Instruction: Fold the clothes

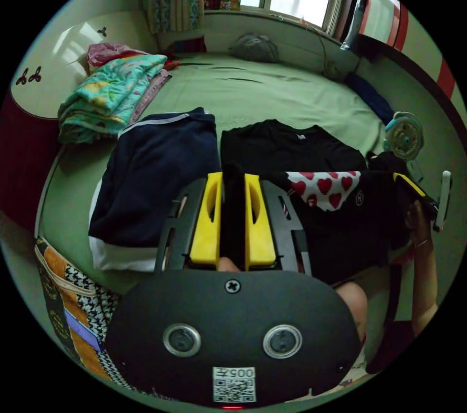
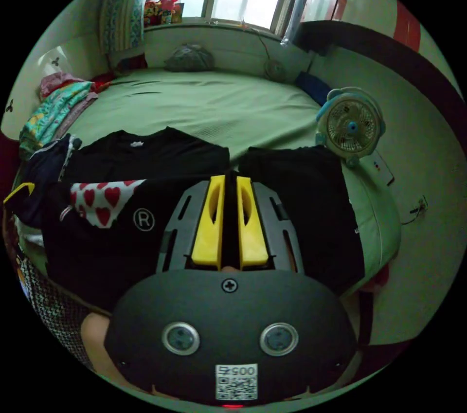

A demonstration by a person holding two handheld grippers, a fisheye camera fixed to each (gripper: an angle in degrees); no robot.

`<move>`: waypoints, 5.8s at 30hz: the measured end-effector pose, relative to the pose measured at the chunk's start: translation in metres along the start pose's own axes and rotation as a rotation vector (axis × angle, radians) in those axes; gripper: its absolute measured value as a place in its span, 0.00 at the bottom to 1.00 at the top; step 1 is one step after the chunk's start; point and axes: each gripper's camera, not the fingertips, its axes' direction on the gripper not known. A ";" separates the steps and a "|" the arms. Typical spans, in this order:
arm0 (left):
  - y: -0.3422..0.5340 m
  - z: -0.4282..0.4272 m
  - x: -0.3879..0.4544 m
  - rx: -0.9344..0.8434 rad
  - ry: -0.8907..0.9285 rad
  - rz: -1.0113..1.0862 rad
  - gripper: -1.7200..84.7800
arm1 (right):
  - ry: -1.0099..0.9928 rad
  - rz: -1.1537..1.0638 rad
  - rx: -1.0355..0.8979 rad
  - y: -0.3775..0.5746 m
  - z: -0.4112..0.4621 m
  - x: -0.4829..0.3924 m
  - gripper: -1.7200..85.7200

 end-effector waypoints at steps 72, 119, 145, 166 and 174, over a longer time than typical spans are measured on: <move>0.190 -0.050 -0.051 -0.267 -0.004 -0.032 0.10 | 0.049 0.006 -0.236 0.216 0.020 0.041 0.00; 0.344 -0.402 -0.051 -0.066 -0.010 0.051 0.02 | -0.192 0.072 -0.076 0.368 -0.300 0.180 0.00; 0.482 -0.623 -0.074 0.093 0.052 -0.025 0.02 | -0.122 0.000 0.081 0.478 -0.575 0.224 0.00; 0.454 -0.524 -0.081 -0.062 0.024 -0.125 0.01 | -0.097 -0.023 -0.005 0.472 -0.590 0.219 0.00; 0.393 -0.425 -0.050 -0.140 0.092 -0.085 0.05 | -0.079 -0.012 -0.047 0.449 -0.567 0.214 0.00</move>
